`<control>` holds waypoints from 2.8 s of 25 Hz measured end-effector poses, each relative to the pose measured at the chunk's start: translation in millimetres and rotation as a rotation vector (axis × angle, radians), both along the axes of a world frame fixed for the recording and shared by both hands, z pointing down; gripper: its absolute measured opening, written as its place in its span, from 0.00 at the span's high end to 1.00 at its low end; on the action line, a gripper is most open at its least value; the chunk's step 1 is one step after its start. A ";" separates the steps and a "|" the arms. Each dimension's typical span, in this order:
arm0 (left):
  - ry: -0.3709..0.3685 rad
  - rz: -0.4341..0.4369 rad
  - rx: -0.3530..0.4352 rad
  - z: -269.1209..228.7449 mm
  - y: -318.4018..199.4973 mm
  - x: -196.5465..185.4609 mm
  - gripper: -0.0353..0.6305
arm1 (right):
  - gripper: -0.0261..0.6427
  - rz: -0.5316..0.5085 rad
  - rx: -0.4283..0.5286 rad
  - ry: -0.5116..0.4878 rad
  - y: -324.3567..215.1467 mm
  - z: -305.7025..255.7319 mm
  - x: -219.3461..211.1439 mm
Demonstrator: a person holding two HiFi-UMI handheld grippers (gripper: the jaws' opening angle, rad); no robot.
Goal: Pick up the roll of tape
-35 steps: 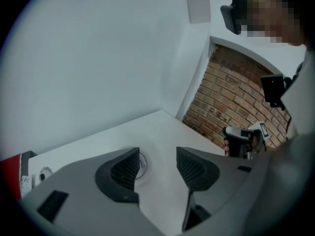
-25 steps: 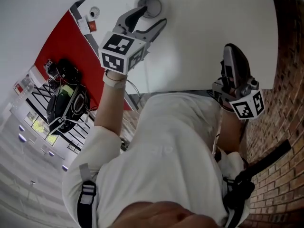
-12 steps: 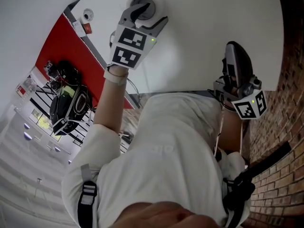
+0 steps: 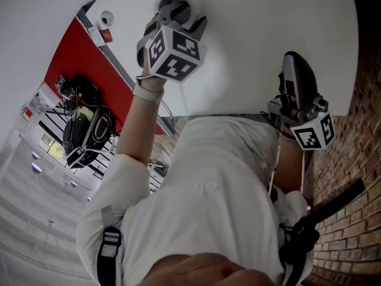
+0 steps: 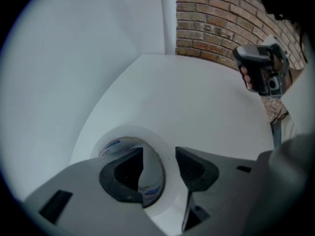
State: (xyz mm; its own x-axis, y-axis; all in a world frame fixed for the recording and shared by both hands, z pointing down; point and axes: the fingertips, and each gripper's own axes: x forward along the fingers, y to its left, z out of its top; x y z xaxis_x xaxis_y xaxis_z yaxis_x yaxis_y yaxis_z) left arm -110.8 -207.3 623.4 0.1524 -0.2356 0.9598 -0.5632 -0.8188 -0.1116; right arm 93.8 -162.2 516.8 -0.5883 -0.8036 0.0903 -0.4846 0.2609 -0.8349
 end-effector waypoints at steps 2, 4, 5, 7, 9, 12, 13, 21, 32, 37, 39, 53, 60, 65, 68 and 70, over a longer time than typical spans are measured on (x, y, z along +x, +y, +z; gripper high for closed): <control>-0.035 0.021 -0.006 3.5 1.4 -1.4 0.63 | 0.93 0.001 -0.001 -0.001 -0.2 1.7 1.5; -0.091 0.056 -0.013 8.7 3.3 -3.3 0.63 | 0.93 0.003 -0.001 -0.002 -0.5 2.6 3.2; -0.125 0.080 -0.017 11.6 4.5 -4.2 0.63 | 0.93 0.005 0.000 -0.003 -0.6 2.7 4.0; -0.176 0.116 -0.025 15.7 6.5 -5.2 0.63 | 0.93 0.006 0.001 -0.004 0.0 2.5 5.1; -0.187 0.123 -0.046 17.0 7.4 -5.3 0.63 | 0.93 0.005 0.000 -0.005 1.1 2.5 5.5; -0.192 0.136 -0.092 18.6 7.9 -4.8 0.64 | 0.93 0.004 -0.002 -0.010 2.1 3.6 5.1; -0.194 0.141 -0.109 19.3 8.1 -4.2 0.65 | 0.93 0.004 -0.002 -0.011 2.3 3.7 4.7; -0.201 0.170 -0.198 20.8 11.2 0.3 0.69 | 0.93 0.008 0.000 -0.014 5.3 2.2 5.9; -0.187 0.217 -0.179 19.5 13.2 1.8 0.73 | 0.93 0.001 0.012 0.002 4.4 -4.6 4.5; -0.087 0.154 -0.142 1.7 12.4 2.7 0.76 | 0.93 -0.009 0.021 0.008 3.9 -10.2 1.6; -0.044 0.133 -0.131 -7.4 12.6 6.7 0.77 | 0.93 -0.010 0.022 0.011 4.1 -11.6 0.8; 0.124 0.061 -0.076 -76.5 40.3 20.1 0.77 | 0.93 -0.025 0.077 0.024 21.2 -52.6 -10.2; 0.239 0.022 -0.036 -122.4 58.2 28.3 0.77 | 0.93 -0.039 0.129 0.042 34.0 -85.3 -18.1; 0.378 -0.030 0.005 -167.0 67.4 36.0 0.77 | 0.93 -0.050 0.168 0.054 47.9 -111.6 -23.0; 0.469 -0.063 0.027 -194.6 75.3 36.5 0.77 | 0.93 -0.065 0.195 0.070 58.4 -128.1 -28.9; 0.522 -0.083 0.051 -211.5 79.1 36.1 0.77 | 0.93 -0.068 0.213 0.078 63.0 -137.4 -31.0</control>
State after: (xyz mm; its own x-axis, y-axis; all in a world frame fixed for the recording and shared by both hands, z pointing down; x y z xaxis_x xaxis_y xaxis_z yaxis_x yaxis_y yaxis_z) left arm -74.7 -128.3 411.9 0.5855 -0.3117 0.7484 -0.6174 -0.7697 0.1624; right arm 62.7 -99.1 379.3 -0.6397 -0.7680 -0.0298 -0.5206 0.4615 -0.7184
